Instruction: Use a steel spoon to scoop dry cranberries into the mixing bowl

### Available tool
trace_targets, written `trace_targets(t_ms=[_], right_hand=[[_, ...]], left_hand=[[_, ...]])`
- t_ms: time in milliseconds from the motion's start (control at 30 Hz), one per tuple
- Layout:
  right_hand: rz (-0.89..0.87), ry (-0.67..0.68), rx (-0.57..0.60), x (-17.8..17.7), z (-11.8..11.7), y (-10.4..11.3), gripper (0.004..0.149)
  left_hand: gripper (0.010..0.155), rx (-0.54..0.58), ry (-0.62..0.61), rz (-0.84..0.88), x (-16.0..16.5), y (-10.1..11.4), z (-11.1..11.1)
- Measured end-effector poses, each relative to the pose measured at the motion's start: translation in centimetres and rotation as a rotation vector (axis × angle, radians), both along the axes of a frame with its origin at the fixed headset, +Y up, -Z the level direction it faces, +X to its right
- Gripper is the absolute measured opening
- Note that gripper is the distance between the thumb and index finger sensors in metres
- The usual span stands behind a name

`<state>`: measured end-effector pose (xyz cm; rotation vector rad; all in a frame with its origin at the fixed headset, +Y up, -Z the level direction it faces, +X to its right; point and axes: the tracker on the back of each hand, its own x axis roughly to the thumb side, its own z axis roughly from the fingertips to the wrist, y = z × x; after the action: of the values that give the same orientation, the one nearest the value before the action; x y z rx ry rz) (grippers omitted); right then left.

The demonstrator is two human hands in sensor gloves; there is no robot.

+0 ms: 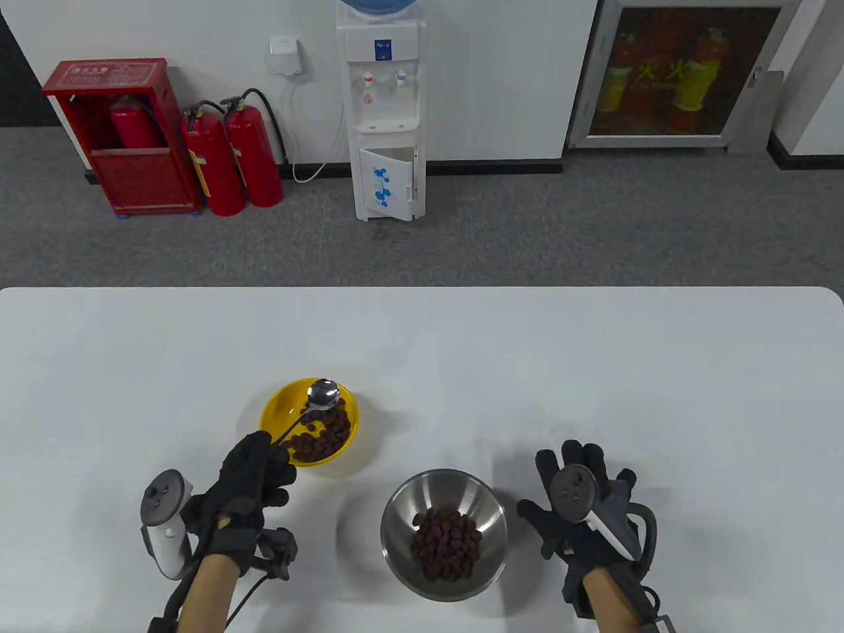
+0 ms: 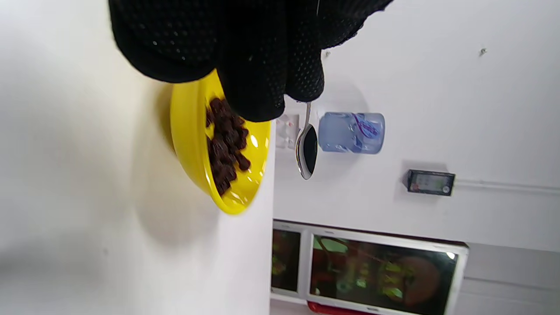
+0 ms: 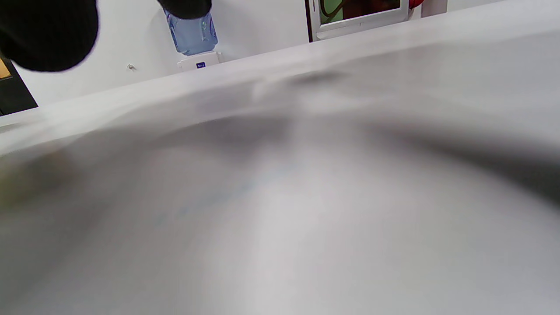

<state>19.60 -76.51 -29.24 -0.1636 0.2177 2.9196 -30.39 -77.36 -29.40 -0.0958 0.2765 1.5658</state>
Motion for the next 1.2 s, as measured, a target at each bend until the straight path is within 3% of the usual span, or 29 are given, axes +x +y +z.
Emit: trace_targets(t_ms=[500,1000,1200], right_hand=[[-0.007,-0.003,-0.006,0.1,0.0,0.0,0.083],[-0.013,0.003,0.006,0.0,-0.1,0.1,0.082],[-0.019,-0.012,0.022,0.3,0.0,0.3,0.082]], left_hand=[[0.049,-0.098,0.063,-0.135,-2.1,-1.8,-0.3],[0.052,-0.055,0.08,-0.253,-2.6,-0.7,0.2],[0.062,-0.006,0.192,-0.488,-4.5,1.1,1.5]])
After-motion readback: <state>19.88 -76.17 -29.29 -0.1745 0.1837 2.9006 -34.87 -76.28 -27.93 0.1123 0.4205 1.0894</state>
